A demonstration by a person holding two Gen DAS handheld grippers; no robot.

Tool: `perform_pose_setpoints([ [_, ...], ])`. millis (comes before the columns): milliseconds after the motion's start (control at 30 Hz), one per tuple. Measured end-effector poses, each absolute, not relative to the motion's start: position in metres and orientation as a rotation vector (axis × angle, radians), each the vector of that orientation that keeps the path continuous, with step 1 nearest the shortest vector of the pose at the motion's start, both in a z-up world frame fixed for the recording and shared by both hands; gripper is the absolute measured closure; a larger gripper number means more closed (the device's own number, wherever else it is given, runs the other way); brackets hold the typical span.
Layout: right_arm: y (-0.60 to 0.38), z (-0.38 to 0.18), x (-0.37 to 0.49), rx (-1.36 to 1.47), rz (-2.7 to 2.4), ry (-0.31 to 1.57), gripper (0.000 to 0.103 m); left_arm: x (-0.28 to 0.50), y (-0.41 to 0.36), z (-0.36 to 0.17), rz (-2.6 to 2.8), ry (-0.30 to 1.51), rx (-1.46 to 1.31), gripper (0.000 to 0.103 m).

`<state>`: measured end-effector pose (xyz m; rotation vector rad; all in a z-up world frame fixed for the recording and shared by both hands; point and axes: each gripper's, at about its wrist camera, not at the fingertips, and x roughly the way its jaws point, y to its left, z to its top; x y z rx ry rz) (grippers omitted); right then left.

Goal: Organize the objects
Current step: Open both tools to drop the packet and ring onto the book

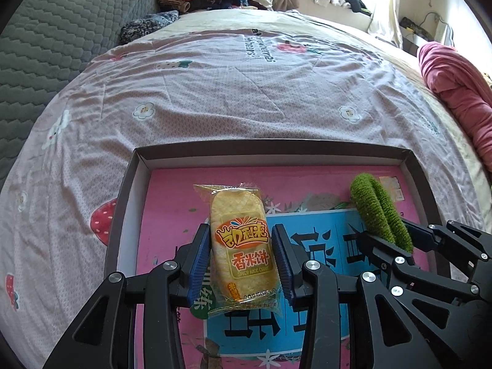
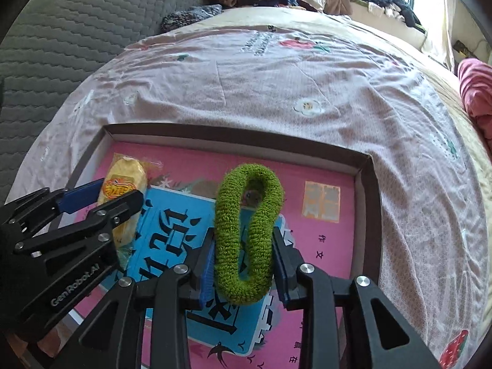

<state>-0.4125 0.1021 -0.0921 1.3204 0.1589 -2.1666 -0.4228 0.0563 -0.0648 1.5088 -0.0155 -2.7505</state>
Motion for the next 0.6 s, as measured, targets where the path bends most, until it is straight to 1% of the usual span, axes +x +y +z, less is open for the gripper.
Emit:
perform_pose_setpoints([
  [67,0.104,-0.094,-0.414,1.338,-2.167,0.151,0.063,-0.423,0.056,-0.064,-2.745,-0.019,1.515,0.06],
  [133,0.104,-0.097,-0.416,1.358,-2.16,0.143,0.053,-0.422,0.056,-0.065,-2.732,-0.029,1.518,0.056],
  [167,0.104,-0.097,-0.416,1.359,-2.157,0.139,0.051,-0.422,0.055,-0.065,-2.728,-0.03,1.518,0.052],
  [200,0.103,-0.096,-0.416,1.361,-2.157,0.138,0.05,-0.422,0.055,-0.065,-2.729,-0.025,1.516,0.046],
  [233,0.104,-0.096,-0.416,1.366,-2.16,0.138,0.048,-0.421,0.054,-0.064,-2.732,-0.017,1.509,0.044],
  [367,0.106,-0.093,-0.418,1.375,-2.167,0.133,0.045,-0.419,0.051,-0.057,-2.732,-0.039,1.484,0.031],
  [467,0.109,-0.089,-0.417,1.371,-2.183,0.137,0.038,-0.416,0.048,-0.048,-2.741,-0.027,1.455,0.027],
  [533,0.11,-0.088,-0.417,1.377,-2.185,0.151,0.032,-0.416,0.047,-0.045,-2.738,-0.032,1.454,0.027],
  [600,0.109,-0.088,-0.416,1.382,-2.183,0.164,0.031,-0.413,0.045,-0.042,-2.738,-0.022,1.449,0.027],
])
